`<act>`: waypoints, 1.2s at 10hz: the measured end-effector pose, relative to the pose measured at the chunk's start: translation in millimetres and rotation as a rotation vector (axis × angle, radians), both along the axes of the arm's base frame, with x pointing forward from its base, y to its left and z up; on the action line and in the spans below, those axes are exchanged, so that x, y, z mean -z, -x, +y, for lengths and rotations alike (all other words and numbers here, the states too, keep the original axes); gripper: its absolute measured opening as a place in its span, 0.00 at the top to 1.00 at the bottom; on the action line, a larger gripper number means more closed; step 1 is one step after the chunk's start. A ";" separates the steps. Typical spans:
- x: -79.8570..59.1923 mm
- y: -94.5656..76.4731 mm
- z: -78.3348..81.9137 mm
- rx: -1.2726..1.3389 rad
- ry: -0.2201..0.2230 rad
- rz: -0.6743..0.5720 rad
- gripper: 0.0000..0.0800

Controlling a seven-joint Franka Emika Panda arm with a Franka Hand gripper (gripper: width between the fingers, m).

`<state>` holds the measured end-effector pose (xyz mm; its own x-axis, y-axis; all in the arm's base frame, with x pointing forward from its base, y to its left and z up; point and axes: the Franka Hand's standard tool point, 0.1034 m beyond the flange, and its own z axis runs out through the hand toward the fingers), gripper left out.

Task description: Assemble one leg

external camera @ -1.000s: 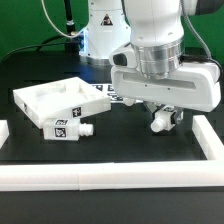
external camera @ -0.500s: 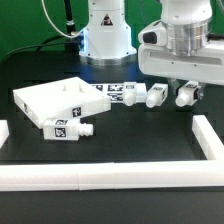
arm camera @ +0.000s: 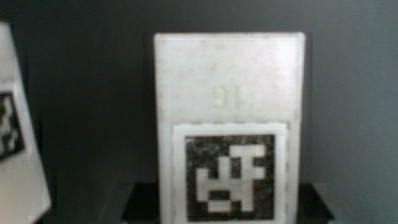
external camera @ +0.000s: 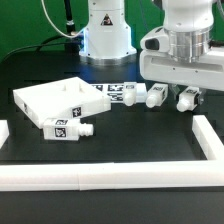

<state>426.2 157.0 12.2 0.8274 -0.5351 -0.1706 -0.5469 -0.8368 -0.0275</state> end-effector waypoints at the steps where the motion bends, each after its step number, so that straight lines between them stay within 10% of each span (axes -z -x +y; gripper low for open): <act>1: 3.5 4.1 1.2 -0.005 0.003 0.008 0.64; 4: 4.7 5.1 1.4 -0.006 0.003 0.011 0.64; 6: 1.5 4.3 -1.2 -0.025 -0.004 0.020 0.47; 9: -53.9 -22.1 -45.2 -0.094 -0.060 0.008 0.22; 12: -64.6 -36.6 -65.4 -0.161 -0.058 -0.041 0.19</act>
Offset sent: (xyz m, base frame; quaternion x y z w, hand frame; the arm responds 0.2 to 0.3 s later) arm 0.0000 0.0000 0.0000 0.0000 0.0000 0.0000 1.0000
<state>462.8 91.6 76.7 0.9084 -0.3854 -0.1618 -0.4034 -0.9098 -0.0978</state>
